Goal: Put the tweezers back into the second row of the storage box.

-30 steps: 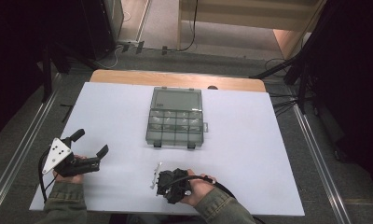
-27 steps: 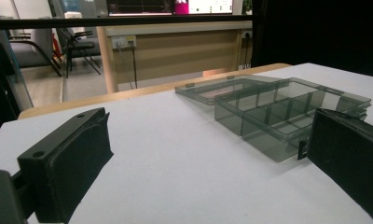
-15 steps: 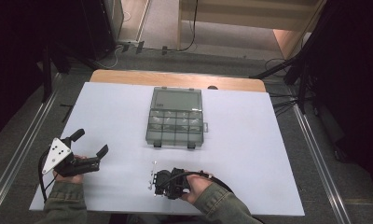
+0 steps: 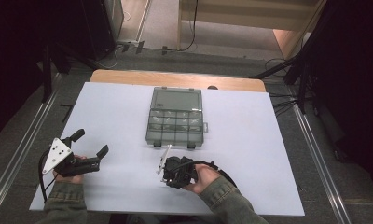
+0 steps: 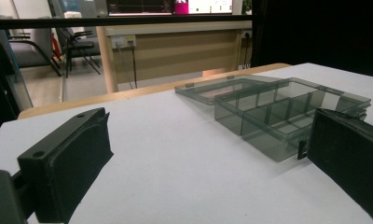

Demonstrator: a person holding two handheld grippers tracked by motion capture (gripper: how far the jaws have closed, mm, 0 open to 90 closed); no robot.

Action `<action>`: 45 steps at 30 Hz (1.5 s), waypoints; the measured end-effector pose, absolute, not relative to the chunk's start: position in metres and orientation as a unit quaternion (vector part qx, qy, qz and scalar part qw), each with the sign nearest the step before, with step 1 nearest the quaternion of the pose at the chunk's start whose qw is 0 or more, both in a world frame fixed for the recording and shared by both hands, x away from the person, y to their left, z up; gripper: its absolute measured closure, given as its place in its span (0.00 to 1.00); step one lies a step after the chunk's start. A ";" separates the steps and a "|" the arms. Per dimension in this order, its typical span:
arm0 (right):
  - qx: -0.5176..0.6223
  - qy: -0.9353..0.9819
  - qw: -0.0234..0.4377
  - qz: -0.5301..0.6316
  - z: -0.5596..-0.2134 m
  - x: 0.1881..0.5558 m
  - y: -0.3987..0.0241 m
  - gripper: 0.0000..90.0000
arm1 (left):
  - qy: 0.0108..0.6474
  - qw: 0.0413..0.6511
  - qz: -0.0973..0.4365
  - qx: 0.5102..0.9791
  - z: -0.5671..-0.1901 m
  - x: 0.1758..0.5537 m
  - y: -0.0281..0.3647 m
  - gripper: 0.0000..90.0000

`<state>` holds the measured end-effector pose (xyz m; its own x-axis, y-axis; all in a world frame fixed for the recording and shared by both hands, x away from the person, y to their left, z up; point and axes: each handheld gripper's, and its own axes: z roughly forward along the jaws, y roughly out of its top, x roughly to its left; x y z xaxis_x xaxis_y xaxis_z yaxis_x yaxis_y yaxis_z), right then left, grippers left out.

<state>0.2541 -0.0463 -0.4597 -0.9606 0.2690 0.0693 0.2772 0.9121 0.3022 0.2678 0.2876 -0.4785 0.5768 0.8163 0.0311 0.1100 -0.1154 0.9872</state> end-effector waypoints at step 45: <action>-0.198 -0.930 -0.058 -0.305 -0.425 0.316 -0.091 0.95 | 0.335 0.561 0.324 0.684 -0.479 0.268 0.282 0.00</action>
